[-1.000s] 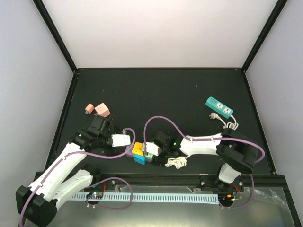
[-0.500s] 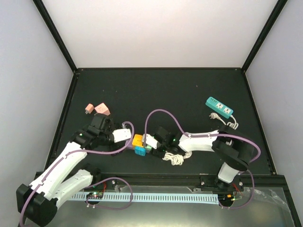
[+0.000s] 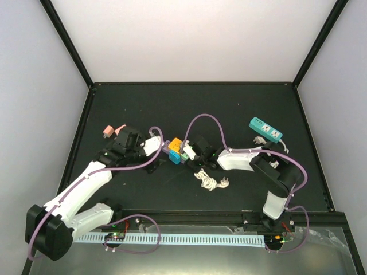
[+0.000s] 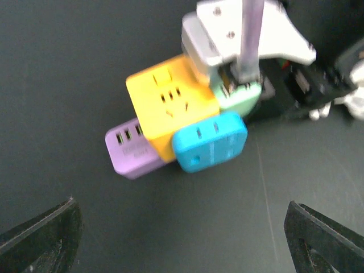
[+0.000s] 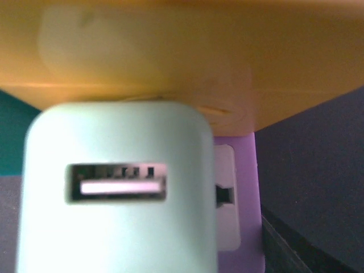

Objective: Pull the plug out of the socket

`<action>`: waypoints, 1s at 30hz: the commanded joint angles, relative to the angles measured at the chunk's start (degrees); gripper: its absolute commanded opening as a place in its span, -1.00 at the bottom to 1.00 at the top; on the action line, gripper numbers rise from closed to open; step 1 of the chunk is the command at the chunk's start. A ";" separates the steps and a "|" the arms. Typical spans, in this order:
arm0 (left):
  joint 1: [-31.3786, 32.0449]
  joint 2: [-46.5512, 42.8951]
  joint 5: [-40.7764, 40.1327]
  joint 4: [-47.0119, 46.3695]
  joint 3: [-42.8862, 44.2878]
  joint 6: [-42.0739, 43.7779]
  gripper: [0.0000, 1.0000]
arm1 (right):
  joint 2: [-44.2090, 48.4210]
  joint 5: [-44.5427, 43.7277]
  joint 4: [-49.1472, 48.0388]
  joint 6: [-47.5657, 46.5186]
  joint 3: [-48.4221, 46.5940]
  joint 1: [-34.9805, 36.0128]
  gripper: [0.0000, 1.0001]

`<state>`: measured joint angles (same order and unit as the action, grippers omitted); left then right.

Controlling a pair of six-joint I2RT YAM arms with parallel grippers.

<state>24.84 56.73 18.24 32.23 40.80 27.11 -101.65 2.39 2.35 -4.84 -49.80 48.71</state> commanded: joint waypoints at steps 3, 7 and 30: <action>3.05 2.38 -0.14 -15.98 -1.37 -13.36 0.98 | -3.35 -4.03 -0.64 3.79 -1.14 -0.19 -0.18; 5.37 5.20 -4.30 -19.07 -2.48 -15.15 0.97 | -3.82 -3.67 -0.59 4.16 -1.19 -0.12 -0.17; 14.99 21.23 -28.26 -25.81 0.86 -27.47 0.98 | -4.39 -1.86 -0.22 4.76 -1.50 -0.11 -0.09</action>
<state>39.33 75.66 -5.32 7.94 38.48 2.22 -103.20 0.56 1.32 -1.30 -51.07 48.82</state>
